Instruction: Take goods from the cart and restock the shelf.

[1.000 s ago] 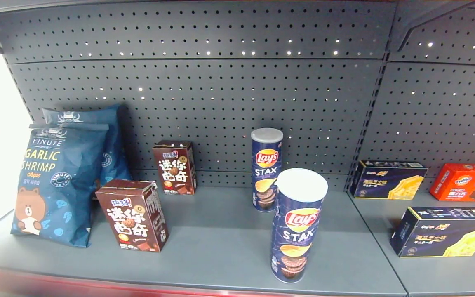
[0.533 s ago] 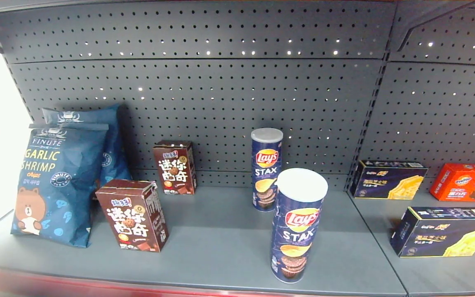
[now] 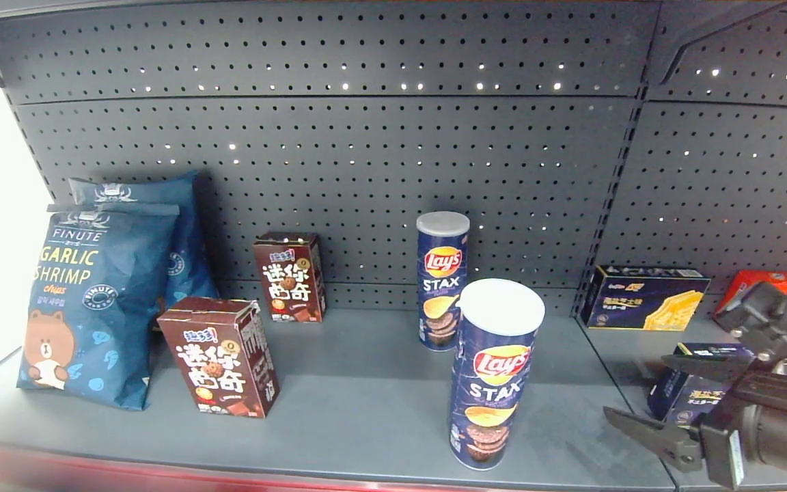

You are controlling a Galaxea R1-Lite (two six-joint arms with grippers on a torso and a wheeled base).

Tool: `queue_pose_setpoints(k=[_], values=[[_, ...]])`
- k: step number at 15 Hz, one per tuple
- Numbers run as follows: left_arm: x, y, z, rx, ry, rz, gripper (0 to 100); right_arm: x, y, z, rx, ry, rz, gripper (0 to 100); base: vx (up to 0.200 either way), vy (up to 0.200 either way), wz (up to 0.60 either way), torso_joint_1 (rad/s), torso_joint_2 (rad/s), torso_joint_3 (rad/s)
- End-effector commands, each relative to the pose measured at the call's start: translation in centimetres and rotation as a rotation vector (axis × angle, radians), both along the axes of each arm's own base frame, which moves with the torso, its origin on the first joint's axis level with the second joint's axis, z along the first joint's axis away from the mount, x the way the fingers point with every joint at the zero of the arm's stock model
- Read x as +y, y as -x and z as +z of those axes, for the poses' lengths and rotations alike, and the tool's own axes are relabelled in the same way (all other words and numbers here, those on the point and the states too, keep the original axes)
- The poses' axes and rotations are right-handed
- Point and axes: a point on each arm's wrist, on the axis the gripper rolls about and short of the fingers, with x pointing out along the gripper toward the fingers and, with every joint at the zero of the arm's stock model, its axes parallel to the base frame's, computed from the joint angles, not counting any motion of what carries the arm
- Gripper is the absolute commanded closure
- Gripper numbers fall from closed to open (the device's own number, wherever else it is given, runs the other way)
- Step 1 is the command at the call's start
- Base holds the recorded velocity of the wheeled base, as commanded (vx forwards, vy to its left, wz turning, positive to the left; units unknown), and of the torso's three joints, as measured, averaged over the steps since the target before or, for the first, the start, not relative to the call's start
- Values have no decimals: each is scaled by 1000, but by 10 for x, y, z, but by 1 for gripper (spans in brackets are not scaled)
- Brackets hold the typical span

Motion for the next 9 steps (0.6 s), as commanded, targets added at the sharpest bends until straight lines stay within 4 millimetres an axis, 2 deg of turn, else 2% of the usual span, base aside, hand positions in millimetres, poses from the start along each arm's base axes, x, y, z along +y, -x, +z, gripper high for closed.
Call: queue_pose_setpoints(k=[1, 4, 9], values=[[0, -1, 0, 8, 0, -2, 0, 23, -22, -10, 63, 44, 33, 0, 0, 0, 0, 0, 0, 0], [0, -1, 0, 8, 1, 0, 0, 35, -36, -10, 73, 59, 32, 0, 0, 0, 0, 0, 0, 0], [0, -1, 0, 8, 1, 0, 0, 46, -44, -15, 92, 74, 52, 0, 0, 0, 0, 0, 0, 0]])
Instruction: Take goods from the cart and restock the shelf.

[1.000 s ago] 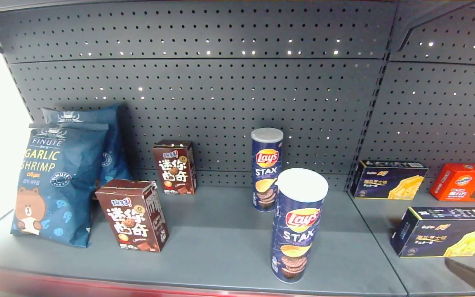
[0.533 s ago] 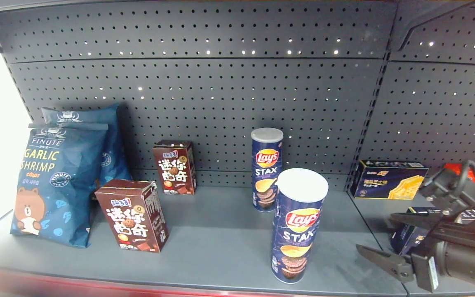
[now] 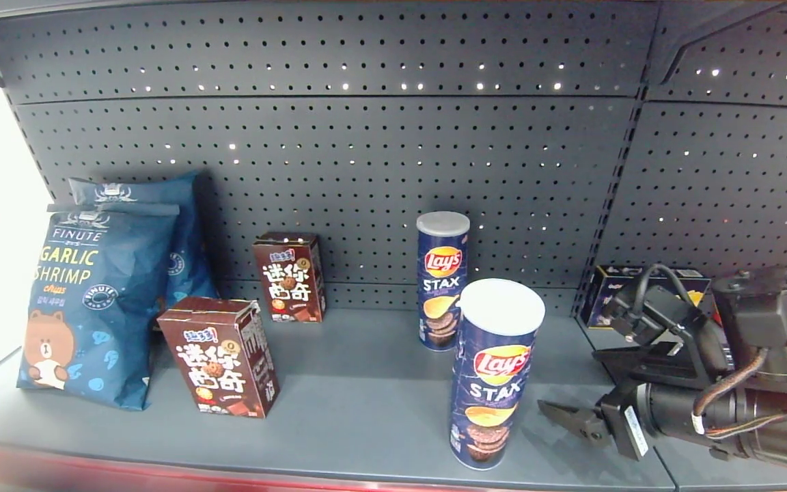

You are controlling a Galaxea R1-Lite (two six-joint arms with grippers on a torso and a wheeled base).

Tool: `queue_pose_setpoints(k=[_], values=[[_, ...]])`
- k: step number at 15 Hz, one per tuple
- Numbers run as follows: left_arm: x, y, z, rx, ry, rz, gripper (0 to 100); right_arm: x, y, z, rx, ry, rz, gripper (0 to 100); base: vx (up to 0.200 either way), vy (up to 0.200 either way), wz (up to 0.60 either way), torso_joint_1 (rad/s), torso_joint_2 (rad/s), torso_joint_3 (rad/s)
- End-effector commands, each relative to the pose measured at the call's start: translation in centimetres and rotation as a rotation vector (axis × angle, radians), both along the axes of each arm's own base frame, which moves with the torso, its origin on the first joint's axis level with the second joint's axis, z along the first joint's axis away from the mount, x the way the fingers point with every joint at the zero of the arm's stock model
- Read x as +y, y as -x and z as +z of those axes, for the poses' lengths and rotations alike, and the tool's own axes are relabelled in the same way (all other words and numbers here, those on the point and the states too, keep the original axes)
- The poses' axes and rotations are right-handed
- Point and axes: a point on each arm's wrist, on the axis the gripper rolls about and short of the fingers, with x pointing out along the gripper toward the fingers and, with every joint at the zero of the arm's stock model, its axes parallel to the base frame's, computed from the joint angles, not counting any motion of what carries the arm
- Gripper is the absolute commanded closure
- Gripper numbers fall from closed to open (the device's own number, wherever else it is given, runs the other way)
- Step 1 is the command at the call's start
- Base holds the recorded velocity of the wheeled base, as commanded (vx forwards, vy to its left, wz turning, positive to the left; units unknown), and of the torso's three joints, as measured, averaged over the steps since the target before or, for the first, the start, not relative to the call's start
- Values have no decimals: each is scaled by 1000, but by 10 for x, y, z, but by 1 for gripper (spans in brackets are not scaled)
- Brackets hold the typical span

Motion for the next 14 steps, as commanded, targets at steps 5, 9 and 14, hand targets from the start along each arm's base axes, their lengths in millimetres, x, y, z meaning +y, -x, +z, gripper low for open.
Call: queue_pose_setpoints(k=[5, 9, 14], values=[[0, 0, 1, 2, 1, 0, 0, 17, -16, -4, 16, 16, 18, 0, 0, 0, 0, 0, 0, 0], [0, 0, 0, 4, 0, 0, 0, 28, -19, -4, 19, 19, 41, 0, 0, 0, 0, 0, 0, 0], [0, 0, 0, 4, 1, -1, 0, 34, -19, -8, 28, 28, 60, 0, 0, 0, 0, 0, 0, 0]])
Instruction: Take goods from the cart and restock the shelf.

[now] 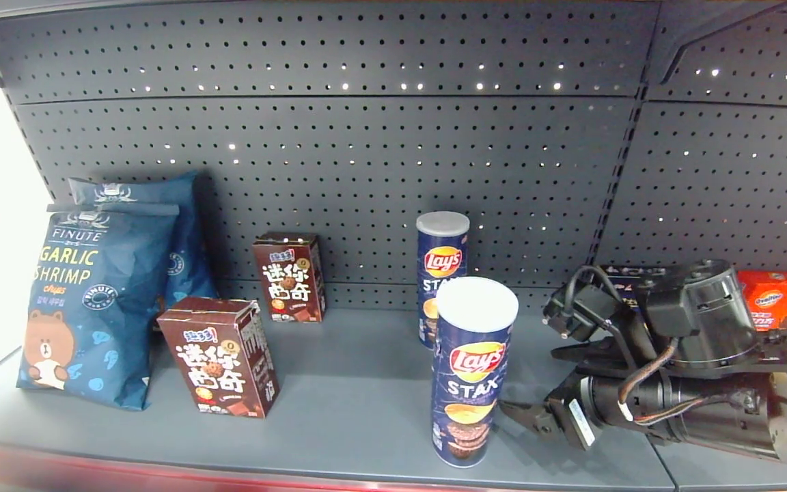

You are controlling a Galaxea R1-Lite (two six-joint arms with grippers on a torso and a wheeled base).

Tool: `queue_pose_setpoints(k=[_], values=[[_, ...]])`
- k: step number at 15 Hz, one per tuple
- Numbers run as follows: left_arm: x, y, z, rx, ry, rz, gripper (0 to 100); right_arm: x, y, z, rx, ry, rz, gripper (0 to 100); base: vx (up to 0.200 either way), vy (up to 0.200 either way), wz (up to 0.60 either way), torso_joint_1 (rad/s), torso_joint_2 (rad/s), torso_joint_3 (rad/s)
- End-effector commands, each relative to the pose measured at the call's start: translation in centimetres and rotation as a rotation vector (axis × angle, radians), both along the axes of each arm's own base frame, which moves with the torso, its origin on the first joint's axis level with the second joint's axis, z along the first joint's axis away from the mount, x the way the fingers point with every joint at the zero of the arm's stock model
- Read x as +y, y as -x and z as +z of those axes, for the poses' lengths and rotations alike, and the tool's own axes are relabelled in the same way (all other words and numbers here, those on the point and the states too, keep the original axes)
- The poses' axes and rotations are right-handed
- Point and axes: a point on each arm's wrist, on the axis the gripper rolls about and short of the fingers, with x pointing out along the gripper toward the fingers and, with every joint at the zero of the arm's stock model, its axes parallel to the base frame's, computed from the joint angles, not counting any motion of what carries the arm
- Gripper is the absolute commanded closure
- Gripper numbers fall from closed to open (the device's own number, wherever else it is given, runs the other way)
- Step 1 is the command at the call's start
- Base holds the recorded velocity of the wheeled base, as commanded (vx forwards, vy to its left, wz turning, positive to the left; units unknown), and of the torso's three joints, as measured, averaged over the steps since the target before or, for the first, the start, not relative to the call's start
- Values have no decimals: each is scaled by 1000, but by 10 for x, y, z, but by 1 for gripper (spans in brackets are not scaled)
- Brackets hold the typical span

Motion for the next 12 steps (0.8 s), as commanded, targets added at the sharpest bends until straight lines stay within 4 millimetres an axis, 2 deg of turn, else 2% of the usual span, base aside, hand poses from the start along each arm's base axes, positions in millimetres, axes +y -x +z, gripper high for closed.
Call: queue_pose_setpoints(k=[1, 12], values=[[0, 0, 0, 1, 0, -2, 0, 2, 0, 0, -1, -1, 7, 0, 0, 0, 0, 0, 0, 0], [0, 0, 0, 3, 0, -2, 0, 8, -1, -3, 7, 6, 21, 0, 0, 0, 0, 0, 0, 0]])
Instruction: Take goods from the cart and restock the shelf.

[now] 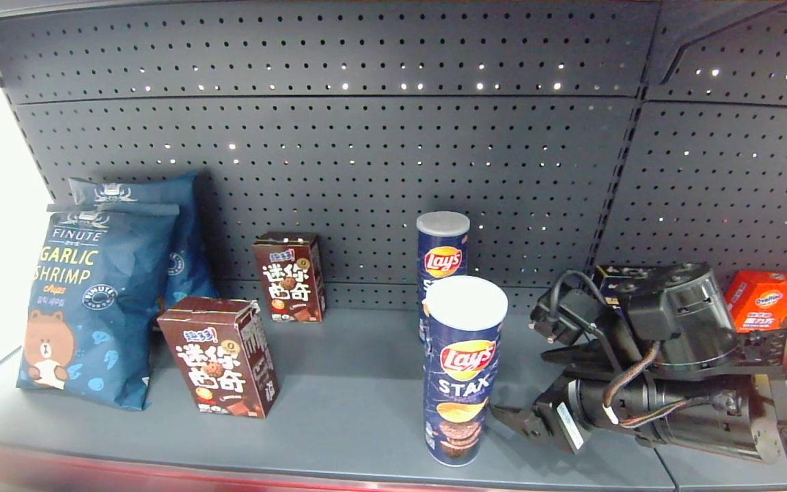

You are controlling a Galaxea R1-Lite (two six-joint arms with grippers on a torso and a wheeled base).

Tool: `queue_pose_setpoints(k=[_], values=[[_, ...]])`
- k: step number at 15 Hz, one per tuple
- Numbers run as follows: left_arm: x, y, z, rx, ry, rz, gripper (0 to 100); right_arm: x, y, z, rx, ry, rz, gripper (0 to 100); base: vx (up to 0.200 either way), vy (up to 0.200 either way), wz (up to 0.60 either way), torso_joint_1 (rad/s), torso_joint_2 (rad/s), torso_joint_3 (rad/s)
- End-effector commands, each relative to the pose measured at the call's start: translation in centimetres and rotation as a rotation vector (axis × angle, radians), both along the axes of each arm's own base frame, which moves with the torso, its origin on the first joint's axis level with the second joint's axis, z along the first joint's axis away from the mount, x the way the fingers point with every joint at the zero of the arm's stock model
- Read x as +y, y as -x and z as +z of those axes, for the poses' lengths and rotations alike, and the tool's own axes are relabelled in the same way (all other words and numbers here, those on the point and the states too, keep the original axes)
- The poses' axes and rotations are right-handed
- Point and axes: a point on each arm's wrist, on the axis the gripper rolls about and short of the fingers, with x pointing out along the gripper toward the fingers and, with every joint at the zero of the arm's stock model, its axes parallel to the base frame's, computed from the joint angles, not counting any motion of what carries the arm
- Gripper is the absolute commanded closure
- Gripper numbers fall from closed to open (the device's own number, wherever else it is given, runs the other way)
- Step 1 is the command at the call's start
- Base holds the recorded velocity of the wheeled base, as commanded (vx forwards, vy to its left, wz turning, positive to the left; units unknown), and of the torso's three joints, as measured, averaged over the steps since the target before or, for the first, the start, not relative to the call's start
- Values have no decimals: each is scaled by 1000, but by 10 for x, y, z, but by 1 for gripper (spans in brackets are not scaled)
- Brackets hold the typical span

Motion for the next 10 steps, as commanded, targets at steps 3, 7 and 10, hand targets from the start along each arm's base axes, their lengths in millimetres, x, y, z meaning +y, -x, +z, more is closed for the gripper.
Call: queue_pose_setpoints(k=[3, 7, 10], values=[[0, 0, 0, 2, 0, 1, 0, -3, 2, 2, -5, -2, -7, 0, 0, 0, 0, 0, 0, 0], [0, 0, 0, 2, 0, 1, 0, 1, -1, 1, -4, 0, -3, 0, 0, 0, 0, 0, 0, 0], [0, 0, 0, 2, 0, 1, 0, 4, -2, 1, -4, 0, 4, 0, 0, 0, 0, 0, 0, 0]])
